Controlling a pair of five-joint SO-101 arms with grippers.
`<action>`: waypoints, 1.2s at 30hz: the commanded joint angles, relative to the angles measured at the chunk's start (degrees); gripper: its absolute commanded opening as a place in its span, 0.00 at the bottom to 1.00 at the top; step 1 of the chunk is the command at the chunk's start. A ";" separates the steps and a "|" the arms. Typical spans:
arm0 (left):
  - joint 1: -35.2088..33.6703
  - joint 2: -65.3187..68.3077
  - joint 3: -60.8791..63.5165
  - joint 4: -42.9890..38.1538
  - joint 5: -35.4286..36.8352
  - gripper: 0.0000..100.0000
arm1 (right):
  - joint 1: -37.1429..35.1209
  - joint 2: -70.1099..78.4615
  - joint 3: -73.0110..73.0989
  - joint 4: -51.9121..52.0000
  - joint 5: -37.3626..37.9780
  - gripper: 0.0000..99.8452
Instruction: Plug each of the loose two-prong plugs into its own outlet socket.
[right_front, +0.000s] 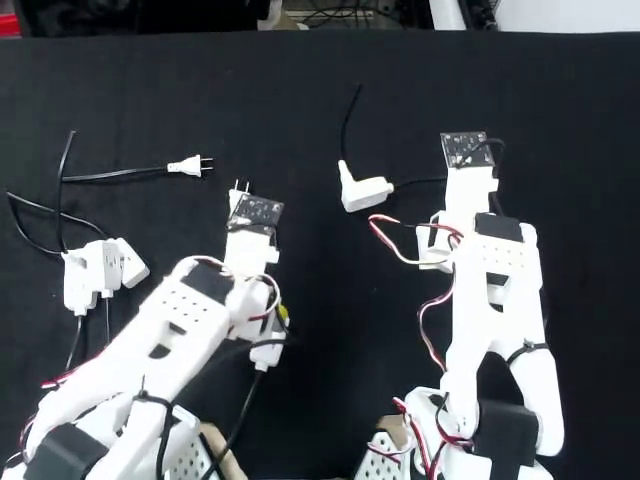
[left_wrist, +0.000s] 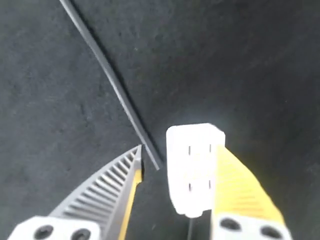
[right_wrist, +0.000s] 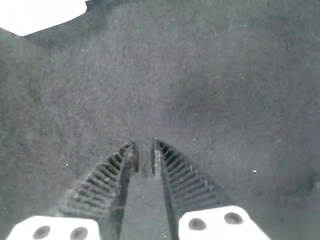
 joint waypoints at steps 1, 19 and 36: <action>1.45 -1.23 0.92 -2.29 1.32 0.23 | 0.88 -0.66 -0.13 -0.88 0.53 0.05; 1.63 -1.32 -3.82 7.30 0.97 0.29 | 0.79 -0.66 -0.04 -1.05 0.53 0.05; 0.40 -0.26 -1.19 1.93 4.75 0.29 | 0.79 -0.66 -0.04 -1.14 0.53 0.05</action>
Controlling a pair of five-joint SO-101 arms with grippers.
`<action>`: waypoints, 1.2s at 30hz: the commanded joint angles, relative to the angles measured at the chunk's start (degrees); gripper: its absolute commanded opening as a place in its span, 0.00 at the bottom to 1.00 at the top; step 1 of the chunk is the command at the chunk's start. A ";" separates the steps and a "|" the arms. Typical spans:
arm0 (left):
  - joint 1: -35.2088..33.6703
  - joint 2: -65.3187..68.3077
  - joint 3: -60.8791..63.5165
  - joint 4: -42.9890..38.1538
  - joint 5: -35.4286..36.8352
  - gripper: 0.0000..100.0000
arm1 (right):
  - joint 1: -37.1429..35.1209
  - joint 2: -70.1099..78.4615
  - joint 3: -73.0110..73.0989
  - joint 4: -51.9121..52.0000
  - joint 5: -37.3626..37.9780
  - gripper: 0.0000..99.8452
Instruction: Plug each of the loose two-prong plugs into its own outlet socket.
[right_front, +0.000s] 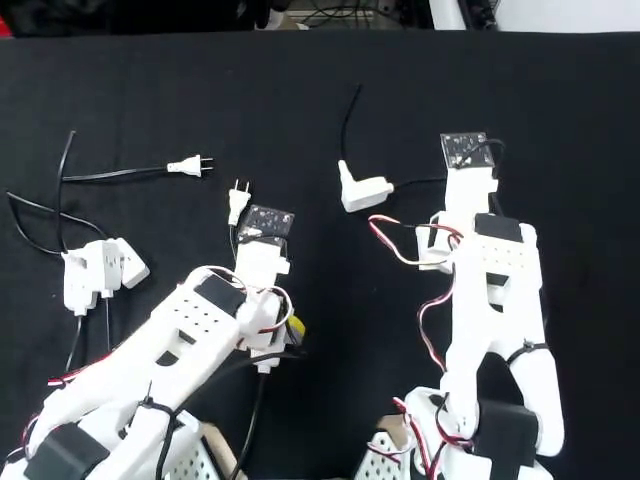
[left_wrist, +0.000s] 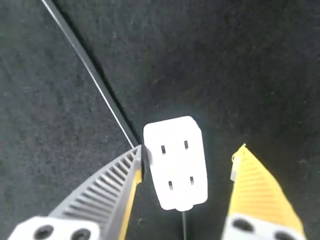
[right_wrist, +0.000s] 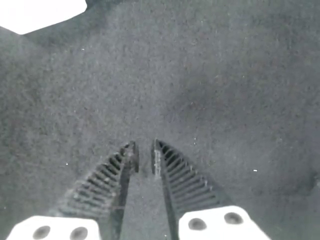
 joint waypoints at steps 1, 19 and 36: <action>-3.65 1.23 -3.30 2.64 0.44 0.29 | 0.79 -0.66 -0.22 -1.14 0.53 0.05; 2.51 13.45 -8.75 6.24 -1.58 0.16 | 0.79 -0.66 -0.22 -1.14 0.53 0.05; -13.76 2.90 -25.10 20.84 -20.40 0.03 | 0.79 -0.66 -0.22 -1.14 0.53 0.05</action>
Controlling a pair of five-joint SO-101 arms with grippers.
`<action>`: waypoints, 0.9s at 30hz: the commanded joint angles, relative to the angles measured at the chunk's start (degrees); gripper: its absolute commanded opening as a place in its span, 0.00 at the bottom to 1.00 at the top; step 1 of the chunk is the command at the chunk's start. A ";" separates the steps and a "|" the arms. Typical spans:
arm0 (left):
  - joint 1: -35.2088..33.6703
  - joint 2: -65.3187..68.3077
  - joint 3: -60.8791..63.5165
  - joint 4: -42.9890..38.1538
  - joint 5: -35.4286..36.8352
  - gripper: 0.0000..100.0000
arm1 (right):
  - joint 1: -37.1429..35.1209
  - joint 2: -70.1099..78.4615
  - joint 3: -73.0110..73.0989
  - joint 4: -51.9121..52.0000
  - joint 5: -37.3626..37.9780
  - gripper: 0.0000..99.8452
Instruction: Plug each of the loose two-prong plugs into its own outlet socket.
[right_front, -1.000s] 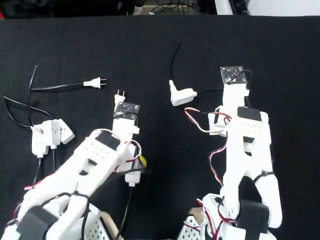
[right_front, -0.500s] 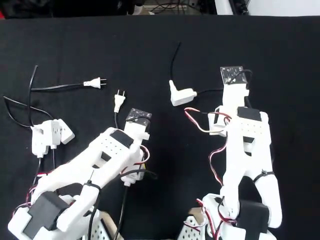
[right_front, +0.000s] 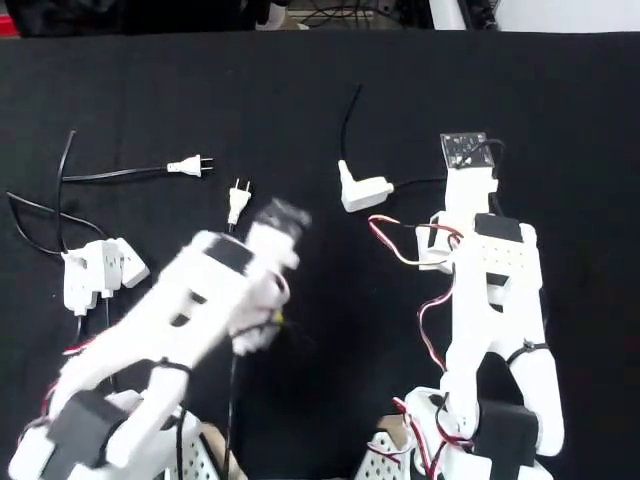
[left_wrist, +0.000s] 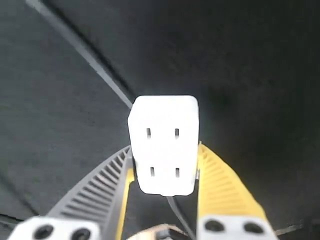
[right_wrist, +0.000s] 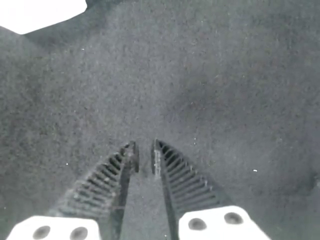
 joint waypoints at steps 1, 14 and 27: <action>-10.15 -6.95 -11.03 6.24 -4.84 0.03 | 0.79 -0.66 -0.22 -1.14 0.53 0.05; -31.25 5.36 -61.58 28.22 -9.58 0.08 | -18.55 -1.10 2.42 -6.24 1.14 0.05; -40.92 9.85 -49.98 28.13 -29.27 0.03 | -52.48 0.13 -6.11 -13.54 -21.54 0.23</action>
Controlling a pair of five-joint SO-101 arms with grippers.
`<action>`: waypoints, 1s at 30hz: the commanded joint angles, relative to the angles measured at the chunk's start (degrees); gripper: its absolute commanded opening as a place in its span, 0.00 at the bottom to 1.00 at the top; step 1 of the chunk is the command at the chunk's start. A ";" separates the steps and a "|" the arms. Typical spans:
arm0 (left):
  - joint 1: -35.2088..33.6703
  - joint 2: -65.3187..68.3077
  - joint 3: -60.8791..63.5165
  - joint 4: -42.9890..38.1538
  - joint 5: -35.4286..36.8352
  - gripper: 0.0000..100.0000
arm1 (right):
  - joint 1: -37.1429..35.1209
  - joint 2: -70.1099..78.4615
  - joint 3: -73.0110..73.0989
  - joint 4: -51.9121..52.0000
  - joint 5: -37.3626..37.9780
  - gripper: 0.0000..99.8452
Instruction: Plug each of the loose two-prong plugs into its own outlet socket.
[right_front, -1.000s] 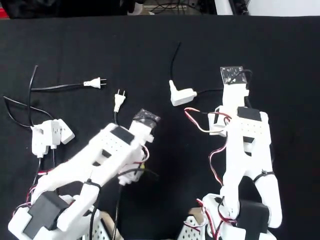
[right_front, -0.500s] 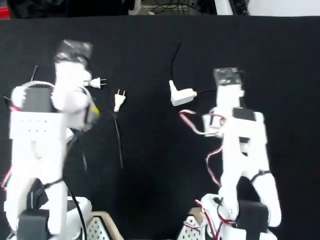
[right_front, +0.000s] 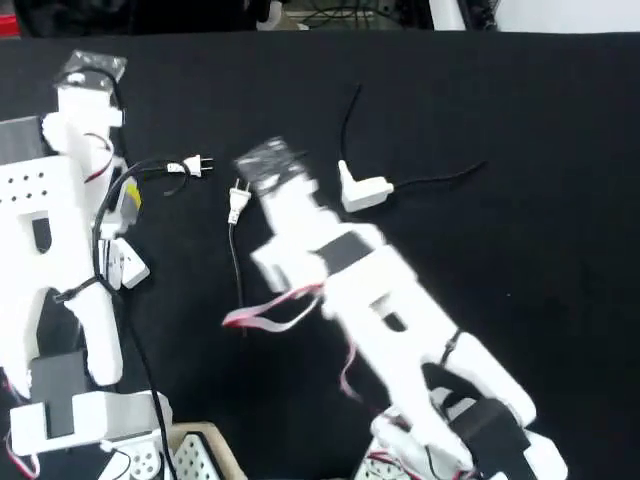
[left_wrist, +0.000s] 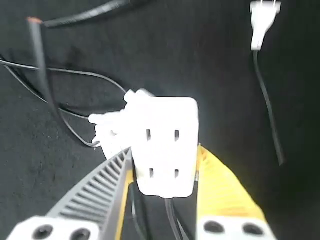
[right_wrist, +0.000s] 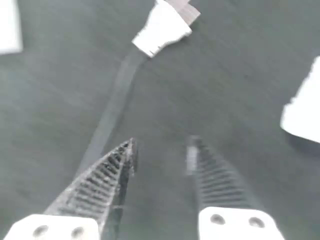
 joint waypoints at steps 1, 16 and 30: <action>-2.51 -6.24 1.89 0.53 -4.22 0.03 | -4.57 1.01 -3.74 -3.78 -7.30 0.22; -1.80 -23.30 19.03 0.44 -6.51 0.03 | -9.85 30.99 -25.45 4.48 -14.51 0.22; -2.24 -33.67 25.01 0.44 -6.51 0.03 | -4.04 54.81 -50.33 21.01 -15.12 0.22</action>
